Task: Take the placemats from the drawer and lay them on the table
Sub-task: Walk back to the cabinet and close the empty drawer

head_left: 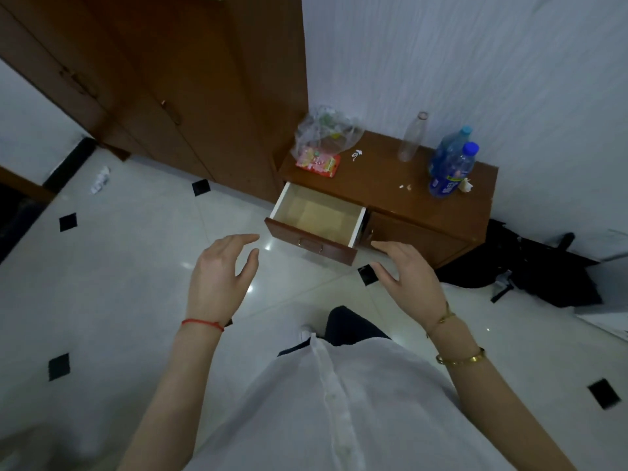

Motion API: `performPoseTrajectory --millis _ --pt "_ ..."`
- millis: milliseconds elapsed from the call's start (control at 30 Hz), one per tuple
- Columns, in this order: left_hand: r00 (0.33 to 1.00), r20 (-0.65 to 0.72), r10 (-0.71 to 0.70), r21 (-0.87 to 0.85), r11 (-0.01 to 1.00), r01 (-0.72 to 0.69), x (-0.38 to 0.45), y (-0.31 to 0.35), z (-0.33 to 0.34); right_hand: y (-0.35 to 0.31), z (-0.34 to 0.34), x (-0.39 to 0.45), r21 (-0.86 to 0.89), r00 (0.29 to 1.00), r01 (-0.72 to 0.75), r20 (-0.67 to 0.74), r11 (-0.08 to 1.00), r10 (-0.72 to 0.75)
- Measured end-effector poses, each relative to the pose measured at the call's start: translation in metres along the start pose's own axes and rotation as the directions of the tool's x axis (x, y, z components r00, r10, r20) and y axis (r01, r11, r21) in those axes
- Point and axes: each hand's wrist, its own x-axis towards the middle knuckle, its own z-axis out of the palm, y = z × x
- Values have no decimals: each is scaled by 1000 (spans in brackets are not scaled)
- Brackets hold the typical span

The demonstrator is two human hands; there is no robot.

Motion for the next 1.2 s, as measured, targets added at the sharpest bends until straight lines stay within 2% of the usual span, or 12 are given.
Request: performPoseTrajectory --millis 467,667,767,967,1200 --pt "980 89 178 -93 981 -170 170 -81 55 -1 42 144 -3 982 -159 -99 987 158" --pt "956 118 268 -111 960 -256 217 -104 78 10 67 174 0 959 -244 -151 970 241" --pt "940 184 286 -137 955 -264 227 -120 88 14 89 178 -4 942 -294 -170 956 289" --pt "919 215 331 -123 943 -310 228 -182 145 44 173 174 13 907 -363 -223 932 357" --pt "907 202 370 -123 928 -352 209 -264 276 125 299 188 -67 926 -316 -240 946 292"
